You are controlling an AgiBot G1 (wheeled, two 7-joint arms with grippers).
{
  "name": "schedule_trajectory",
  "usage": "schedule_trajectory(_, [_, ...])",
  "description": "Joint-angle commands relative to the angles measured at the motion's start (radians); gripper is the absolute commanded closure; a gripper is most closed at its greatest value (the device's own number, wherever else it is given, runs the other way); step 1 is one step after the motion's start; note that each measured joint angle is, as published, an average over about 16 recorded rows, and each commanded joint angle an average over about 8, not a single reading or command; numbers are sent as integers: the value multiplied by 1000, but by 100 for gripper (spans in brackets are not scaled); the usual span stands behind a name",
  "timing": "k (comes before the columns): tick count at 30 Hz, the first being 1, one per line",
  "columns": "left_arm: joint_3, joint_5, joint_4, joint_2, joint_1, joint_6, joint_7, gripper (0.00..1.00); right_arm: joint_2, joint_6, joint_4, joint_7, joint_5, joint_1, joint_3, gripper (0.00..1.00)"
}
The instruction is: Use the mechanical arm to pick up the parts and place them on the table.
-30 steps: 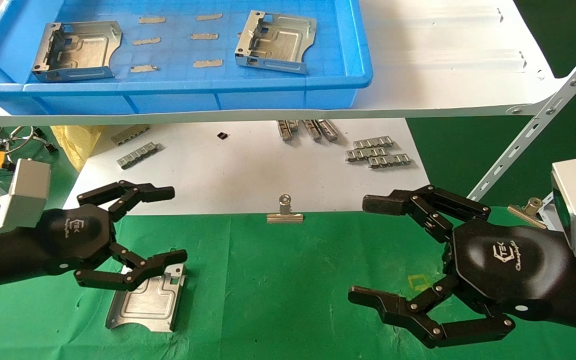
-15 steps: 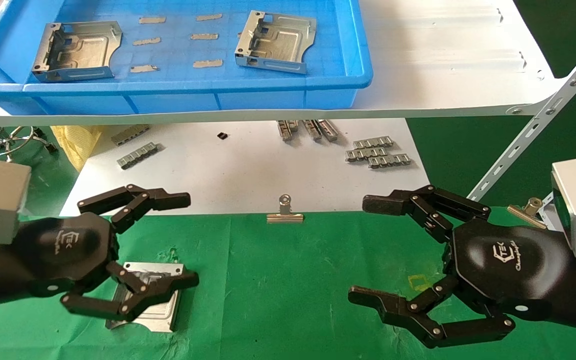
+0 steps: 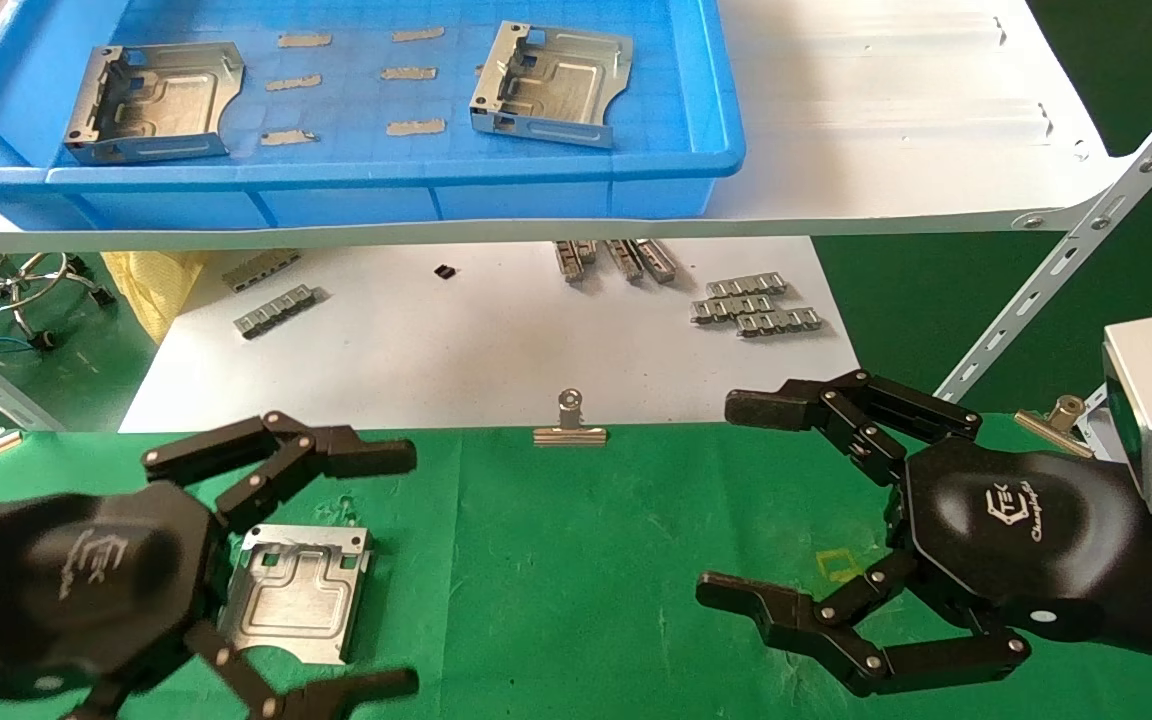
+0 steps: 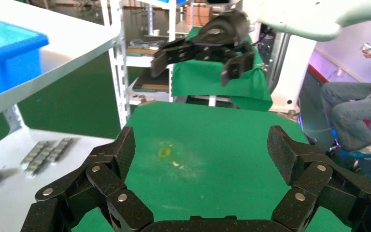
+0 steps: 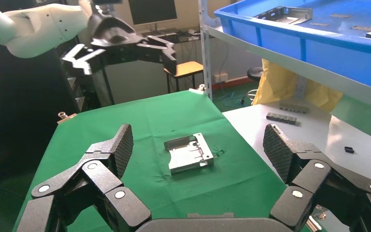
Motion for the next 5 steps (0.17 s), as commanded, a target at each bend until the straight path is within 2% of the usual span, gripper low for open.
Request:
schedule_trajectory(1, [-18, -6, -37, -6, 17, -3, -19, 0, 0, 0, 0, 0, 0, 0, 0, 0])
schedule_trajectory(5, [-25, -8, -51, -8, 23, -4, -23, 0, 0, 0, 0, 0, 0, 0, 0, 0])
